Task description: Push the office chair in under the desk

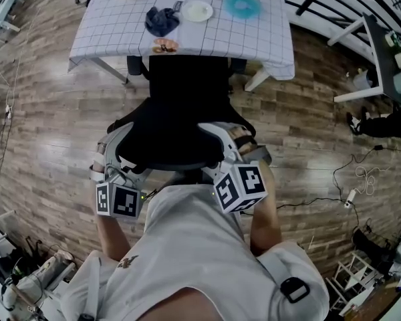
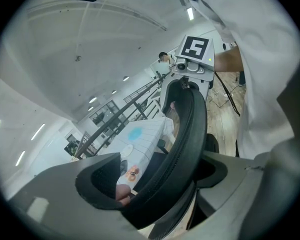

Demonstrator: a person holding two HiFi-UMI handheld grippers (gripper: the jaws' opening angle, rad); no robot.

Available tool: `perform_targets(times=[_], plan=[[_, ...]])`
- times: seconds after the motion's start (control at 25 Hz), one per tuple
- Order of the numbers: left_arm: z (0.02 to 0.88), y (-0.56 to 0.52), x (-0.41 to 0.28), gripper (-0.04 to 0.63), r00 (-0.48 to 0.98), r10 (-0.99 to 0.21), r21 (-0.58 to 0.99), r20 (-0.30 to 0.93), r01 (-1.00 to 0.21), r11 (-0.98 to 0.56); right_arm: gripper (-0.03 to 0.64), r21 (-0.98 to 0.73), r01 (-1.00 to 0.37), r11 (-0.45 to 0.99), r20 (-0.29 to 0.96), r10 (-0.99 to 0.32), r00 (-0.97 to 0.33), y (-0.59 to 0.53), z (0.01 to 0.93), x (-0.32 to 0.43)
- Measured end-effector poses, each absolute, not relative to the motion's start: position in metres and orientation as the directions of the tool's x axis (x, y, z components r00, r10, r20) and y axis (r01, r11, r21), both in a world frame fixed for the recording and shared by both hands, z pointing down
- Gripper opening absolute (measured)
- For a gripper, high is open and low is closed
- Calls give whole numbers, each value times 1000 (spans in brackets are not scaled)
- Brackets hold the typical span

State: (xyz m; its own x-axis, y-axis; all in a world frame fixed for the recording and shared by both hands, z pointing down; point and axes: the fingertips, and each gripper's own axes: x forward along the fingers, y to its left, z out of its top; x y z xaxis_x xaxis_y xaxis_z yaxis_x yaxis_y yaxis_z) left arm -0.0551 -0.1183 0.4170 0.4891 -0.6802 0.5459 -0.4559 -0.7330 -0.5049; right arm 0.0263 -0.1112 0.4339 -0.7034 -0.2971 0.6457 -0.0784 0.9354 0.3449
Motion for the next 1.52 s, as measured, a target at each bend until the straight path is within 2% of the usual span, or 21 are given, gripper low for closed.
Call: perform_targets(times=[0.68,1.52], plan=[[417,-158,-82,414,517,-667,-511,536,-431,-744,330,335,-95,938,675,-309,-670,-148,438,0],[421,-197,-73,426,497,-661,-475,562,-460,-750,330,325,-79,943,680,-291,-673,-194,438,11]])
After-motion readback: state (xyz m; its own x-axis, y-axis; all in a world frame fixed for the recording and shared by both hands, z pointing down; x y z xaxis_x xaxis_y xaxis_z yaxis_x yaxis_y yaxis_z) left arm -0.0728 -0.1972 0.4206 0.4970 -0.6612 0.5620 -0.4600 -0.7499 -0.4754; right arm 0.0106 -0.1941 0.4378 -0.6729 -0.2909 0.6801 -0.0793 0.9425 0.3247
